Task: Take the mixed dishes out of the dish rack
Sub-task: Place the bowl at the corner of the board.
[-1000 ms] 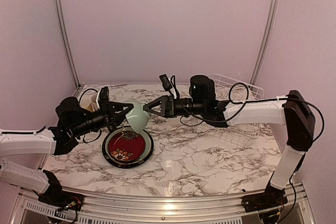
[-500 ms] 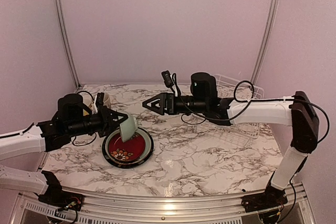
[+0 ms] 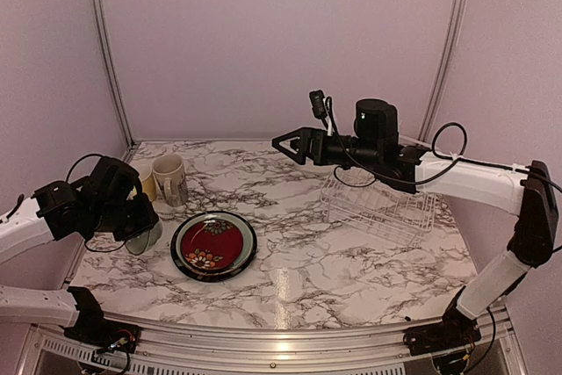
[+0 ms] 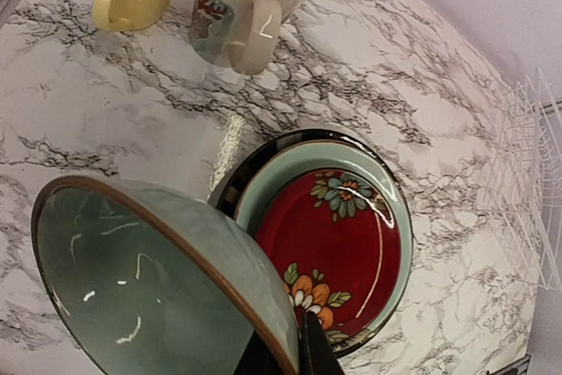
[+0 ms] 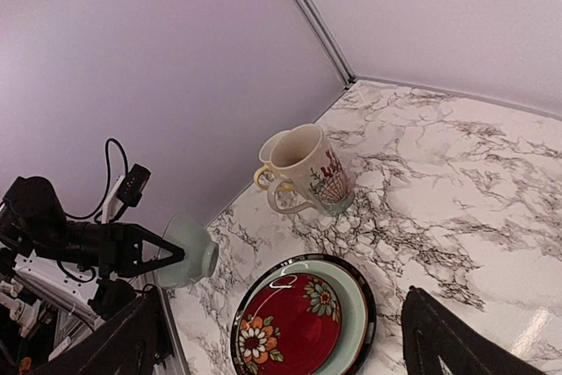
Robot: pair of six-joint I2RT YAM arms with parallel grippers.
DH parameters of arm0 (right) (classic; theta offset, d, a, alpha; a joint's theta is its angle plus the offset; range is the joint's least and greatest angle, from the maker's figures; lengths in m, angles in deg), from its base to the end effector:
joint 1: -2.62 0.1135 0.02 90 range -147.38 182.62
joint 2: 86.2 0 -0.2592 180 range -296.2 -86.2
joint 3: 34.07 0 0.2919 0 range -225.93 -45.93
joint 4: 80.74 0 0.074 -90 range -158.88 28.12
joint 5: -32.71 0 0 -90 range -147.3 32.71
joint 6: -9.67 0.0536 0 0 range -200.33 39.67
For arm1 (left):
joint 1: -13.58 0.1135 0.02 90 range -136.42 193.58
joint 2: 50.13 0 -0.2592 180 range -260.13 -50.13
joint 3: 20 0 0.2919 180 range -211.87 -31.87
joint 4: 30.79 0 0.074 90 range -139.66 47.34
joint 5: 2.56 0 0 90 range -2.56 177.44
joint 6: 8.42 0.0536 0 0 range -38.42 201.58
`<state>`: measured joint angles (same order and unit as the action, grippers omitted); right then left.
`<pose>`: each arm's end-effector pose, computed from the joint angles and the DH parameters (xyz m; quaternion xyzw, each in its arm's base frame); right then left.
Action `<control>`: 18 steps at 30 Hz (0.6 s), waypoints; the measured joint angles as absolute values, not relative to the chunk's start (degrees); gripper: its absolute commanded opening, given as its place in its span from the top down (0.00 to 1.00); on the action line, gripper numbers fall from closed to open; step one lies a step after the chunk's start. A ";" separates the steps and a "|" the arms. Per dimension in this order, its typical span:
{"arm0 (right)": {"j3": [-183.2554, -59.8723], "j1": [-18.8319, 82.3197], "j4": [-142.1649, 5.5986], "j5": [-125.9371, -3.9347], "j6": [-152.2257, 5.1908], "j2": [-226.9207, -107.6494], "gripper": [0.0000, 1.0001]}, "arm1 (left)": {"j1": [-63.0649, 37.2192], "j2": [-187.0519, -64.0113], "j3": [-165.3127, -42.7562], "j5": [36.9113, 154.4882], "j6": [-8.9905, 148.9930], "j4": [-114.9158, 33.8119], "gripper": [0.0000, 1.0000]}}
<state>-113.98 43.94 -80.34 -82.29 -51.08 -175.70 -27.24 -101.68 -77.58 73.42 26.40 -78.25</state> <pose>0.3052 0.2985 0.3028 -0.2170 0.7291 0.4979 0.4165 0.1928 -0.1494 0.2638 -0.1629 0.8913 -0.2289 0.3558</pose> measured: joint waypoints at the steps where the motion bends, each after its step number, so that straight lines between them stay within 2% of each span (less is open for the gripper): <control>1: -113.85 43.94 -80.28 -82.22 -51.34 -175.39 0.07 | -27.24 -102.44 -77.67 72.17 26.73 -80.22 1.00; 8: -113.59 43.96 -78.05 -81.06 -53.31 -174.41 0.07 | -27.18 -109.59 -77.67 66.71 28.96 -85.97 1.00; 18: -111.86 43.96 -77.57 -79.05 -54.53 -171.41 0.07 | -27.18 -123.20 -78.04 65.90 34.07 -86.69 1.00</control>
